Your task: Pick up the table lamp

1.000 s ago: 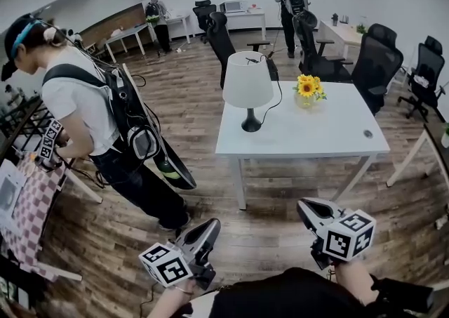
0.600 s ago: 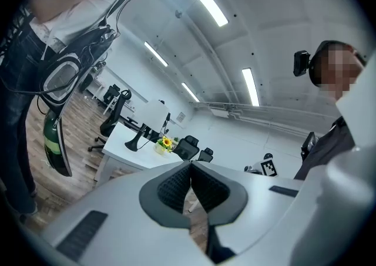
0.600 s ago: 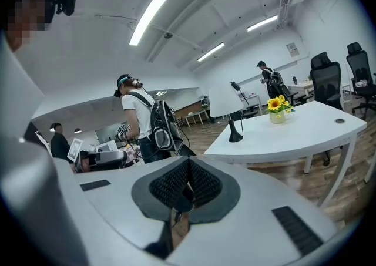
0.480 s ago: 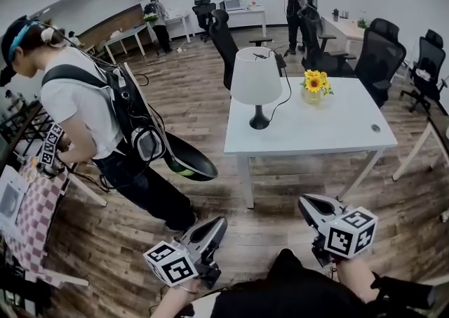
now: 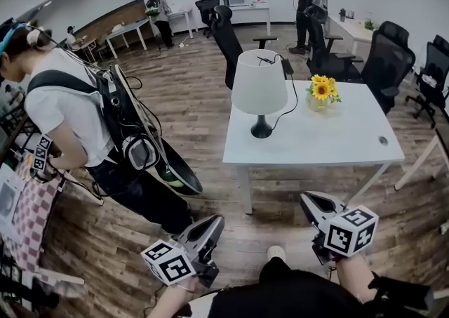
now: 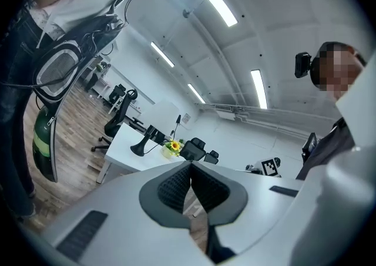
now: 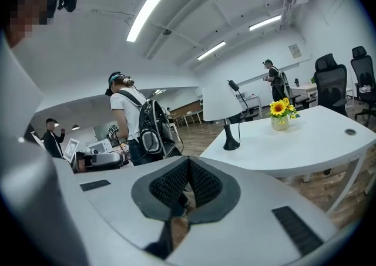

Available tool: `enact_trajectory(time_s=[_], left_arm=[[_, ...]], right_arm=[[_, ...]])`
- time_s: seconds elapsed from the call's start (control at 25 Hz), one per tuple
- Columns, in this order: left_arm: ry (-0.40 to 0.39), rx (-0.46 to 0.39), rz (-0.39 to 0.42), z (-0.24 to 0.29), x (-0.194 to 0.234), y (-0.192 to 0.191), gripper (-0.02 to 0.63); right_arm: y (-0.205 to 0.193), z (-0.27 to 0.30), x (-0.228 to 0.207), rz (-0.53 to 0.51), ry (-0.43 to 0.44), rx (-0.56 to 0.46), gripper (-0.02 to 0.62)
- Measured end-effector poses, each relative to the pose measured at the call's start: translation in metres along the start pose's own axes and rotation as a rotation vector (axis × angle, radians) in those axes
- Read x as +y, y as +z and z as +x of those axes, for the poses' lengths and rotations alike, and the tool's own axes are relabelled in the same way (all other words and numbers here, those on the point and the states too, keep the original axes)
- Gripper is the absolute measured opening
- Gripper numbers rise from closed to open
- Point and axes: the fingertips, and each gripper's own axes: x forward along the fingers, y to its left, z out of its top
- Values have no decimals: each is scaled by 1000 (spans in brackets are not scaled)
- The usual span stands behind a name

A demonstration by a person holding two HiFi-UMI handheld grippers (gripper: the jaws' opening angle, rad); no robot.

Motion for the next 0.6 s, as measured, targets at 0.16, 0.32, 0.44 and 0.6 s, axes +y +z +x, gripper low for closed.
enact_trajectory(time_s=[0.16,0.32,0.44,0.6], left_arm=[[13,-4,-10,30,16,10,14],[34,-19,-26,59,33,22,14],[51,-19,-29,82,48,28,14],[71,-27,-35,112,63,36,14]], right_arm=[[20,25,-24,-9,13,-2,12],[34,52,-49,-31,26,19,12],[45,72,-68,-40,43,28,12],[59,93,-92,-40,67,39,12]])
